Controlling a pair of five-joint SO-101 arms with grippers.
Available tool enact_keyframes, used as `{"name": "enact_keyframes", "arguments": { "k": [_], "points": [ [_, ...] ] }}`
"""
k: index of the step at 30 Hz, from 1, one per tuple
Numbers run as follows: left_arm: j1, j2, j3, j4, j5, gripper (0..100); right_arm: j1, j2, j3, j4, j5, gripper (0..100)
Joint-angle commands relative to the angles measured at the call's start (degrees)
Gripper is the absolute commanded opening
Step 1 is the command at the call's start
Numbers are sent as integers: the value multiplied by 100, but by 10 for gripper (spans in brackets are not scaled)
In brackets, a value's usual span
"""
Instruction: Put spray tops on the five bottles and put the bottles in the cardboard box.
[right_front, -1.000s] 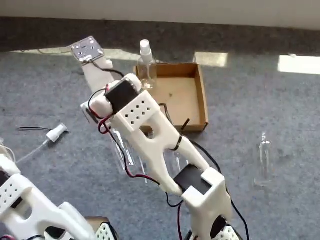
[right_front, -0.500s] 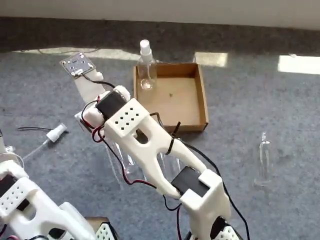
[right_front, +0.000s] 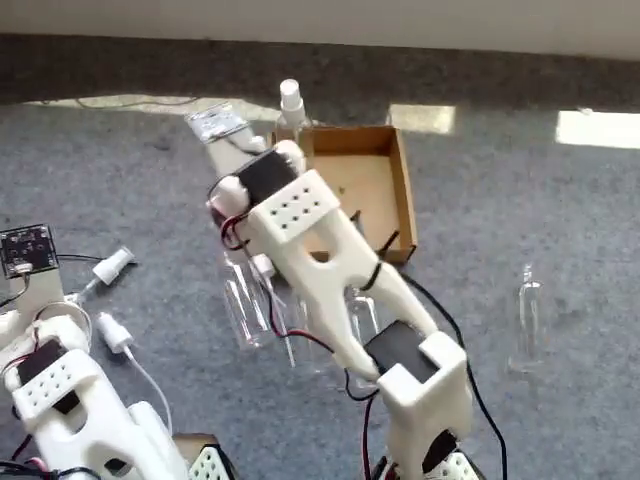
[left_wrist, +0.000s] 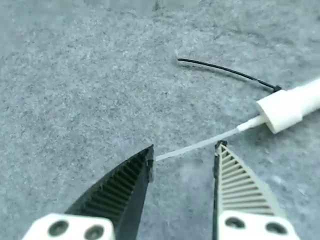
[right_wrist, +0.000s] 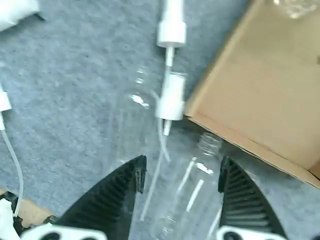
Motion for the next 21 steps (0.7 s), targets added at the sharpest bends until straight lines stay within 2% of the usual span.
{"name": "enact_keyframes", "arguments": {
  "k": [1, 3, 10, 14, 17, 21],
  "points": [
    [426, -66, -752, 1152, 0, 189, 1244, -769, -251, 295, 422, 204],
    [602, -66, -936, 1653, 0, 189, 1974, -1130, 57, 286, 563, 204],
    [716, -75, -1490, 3068, 615, 194, 4242, -2255, 1930, 259, 2145, 207],
    [901, -75, -1613, 3174, 1073, 194, 5305, -2316, 2607, 215, 2892, 207],
    [1051, -75, -1596, 3165, 1231, 194, 5886, -2308, 2818, -233, 3130, 211],
    [1051, -75, -1578, 3165, 1222, 194, 6158, -2290, 2923, -804, 3138, 324]
  ]
}}
